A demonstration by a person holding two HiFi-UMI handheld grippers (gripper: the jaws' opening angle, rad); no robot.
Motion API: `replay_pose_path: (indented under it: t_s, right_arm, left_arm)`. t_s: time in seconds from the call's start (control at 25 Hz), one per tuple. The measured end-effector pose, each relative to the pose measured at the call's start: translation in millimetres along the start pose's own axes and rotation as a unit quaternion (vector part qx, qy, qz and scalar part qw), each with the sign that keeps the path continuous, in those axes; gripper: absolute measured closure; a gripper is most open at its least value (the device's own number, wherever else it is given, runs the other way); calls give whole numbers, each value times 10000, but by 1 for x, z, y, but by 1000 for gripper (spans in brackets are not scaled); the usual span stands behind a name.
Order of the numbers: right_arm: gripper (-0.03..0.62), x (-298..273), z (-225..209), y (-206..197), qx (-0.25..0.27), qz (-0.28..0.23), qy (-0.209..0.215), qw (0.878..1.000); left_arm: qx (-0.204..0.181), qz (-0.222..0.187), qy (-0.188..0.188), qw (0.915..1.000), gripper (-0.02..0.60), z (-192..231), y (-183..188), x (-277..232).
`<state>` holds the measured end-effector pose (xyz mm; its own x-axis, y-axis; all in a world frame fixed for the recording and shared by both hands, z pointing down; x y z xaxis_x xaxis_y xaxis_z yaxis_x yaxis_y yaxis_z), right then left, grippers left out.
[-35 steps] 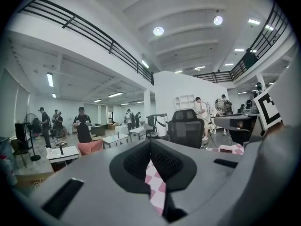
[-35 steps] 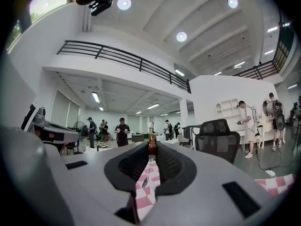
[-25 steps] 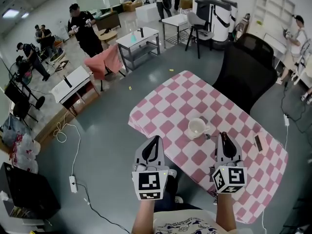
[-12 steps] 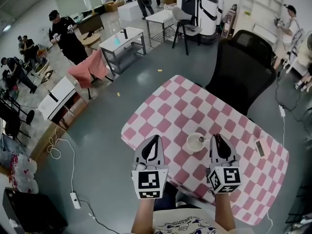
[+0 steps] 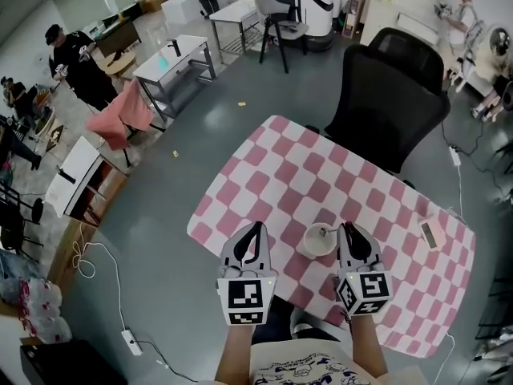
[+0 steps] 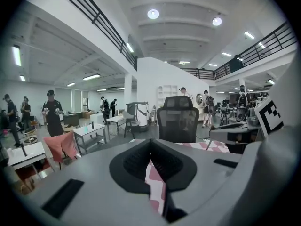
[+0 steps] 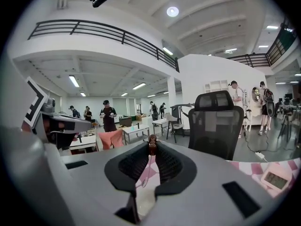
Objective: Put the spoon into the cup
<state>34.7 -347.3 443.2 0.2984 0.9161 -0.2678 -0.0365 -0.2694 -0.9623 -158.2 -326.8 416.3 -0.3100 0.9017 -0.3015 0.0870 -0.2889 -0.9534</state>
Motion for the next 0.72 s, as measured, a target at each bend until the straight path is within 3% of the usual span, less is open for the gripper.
replay_pose_path:
  t_s: [0.72]
  right_arm:
    - [542, -49, -5, -79, -89, 934, -110, 9955]
  left_arm:
    - [238, 636, -443, 9967, 568, 7, -57, -61]
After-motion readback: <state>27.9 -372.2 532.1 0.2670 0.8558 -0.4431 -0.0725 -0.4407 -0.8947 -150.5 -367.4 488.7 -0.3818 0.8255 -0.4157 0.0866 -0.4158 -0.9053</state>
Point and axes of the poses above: the fingertips, and each gripper's own axes: x backward along the fingers, z to its left, y out of its top, the point moved 2 cm from there along x, backward along the fingers, and after that the axes turned 7 degrees about -y, right-handed, at the moved point
